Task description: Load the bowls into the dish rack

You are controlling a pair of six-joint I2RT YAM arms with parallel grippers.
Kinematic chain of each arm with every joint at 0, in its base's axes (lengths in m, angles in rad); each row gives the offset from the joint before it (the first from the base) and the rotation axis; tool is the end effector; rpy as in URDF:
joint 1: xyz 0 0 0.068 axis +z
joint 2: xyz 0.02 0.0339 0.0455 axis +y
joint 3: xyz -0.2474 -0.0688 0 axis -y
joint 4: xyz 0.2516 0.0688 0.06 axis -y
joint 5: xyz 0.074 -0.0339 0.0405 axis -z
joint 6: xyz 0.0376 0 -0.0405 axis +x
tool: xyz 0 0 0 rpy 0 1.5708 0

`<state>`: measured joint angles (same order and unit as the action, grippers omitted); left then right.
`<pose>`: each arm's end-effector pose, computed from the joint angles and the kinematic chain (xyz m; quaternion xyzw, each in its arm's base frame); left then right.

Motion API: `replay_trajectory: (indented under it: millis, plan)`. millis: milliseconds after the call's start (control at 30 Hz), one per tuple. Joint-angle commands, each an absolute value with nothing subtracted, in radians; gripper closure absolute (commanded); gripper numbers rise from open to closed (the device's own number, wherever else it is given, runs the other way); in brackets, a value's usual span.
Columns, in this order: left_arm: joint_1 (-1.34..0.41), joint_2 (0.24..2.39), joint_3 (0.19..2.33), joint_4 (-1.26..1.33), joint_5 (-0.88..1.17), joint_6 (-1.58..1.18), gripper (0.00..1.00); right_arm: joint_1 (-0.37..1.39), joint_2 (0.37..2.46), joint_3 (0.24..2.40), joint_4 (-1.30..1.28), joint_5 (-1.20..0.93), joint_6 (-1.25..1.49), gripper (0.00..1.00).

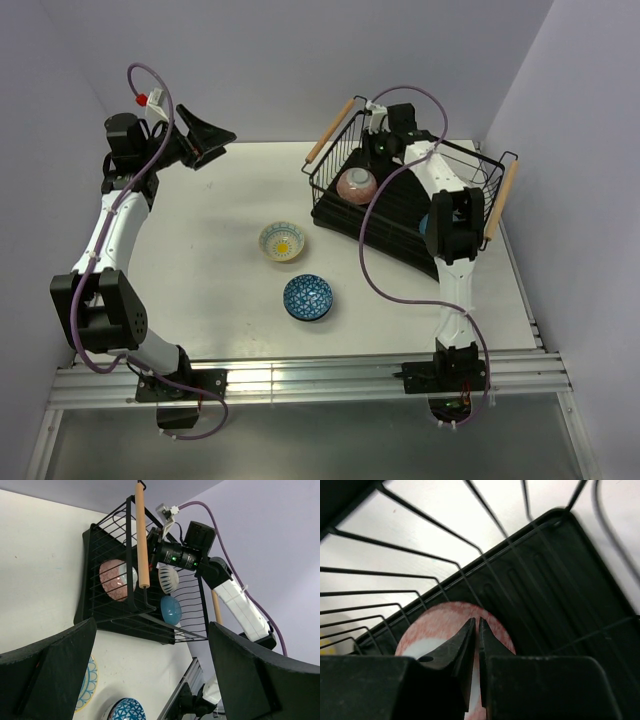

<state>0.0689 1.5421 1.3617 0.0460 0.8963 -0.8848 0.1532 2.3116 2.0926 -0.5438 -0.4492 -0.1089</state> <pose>0.3689 -0.0040 0.3616 -0.0582 0.7338 -0.5348 0.4149 0.5149 0.0960 0.2254 -0.2039 0.8773 0.2132 0.3786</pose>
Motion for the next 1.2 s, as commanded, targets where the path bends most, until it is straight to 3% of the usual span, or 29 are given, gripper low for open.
replay_trajectory:
  millis: [0, 233, 467, 567, 733, 867, 1167]
  plan:
    - [0.075, 1.494, 1.362, 0.072, 0.908, -0.871, 0.0, 0.147, 2.273, 2.037, -0.525, -0.549, -0.002, 0.86]
    - [0.075, 1.491, 1.355, 0.064, 0.91, -0.862, 0.01, 0.14, 2.234, 1.918, -0.508, -0.666, 0.222, 0.86]
    - [0.078, 1.479, 1.348, 0.051, 0.907, -0.845, 0.01, 0.124, 2.168, 1.882, -0.445, -0.683, 0.322, 0.68]
    - [0.084, 1.474, 1.353, 0.04, 0.911, -0.83, 0.0, 0.1, 2.137, 1.951, -0.526, -0.658, 0.198, 0.66]
    - [0.098, 1.471, 1.362, 0.018, 0.917, -0.808, 0.01, 0.08, 2.117, 2.114, -0.822, -0.571, -0.249, 0.67]
    - [0.101, 1.48, 1.356, 0.023, 0.919, -0.811, 0.0, 0.08, 2.083, 2.118, -1.041, -0.483, -0.544, 0.71]
    - [0.1, 1.489, 1.359, 0.042, 0.914, -0.836, 0.0, 0.126, 2.072, 2.0, -1.131, -0.325, -0.749, 0.64]
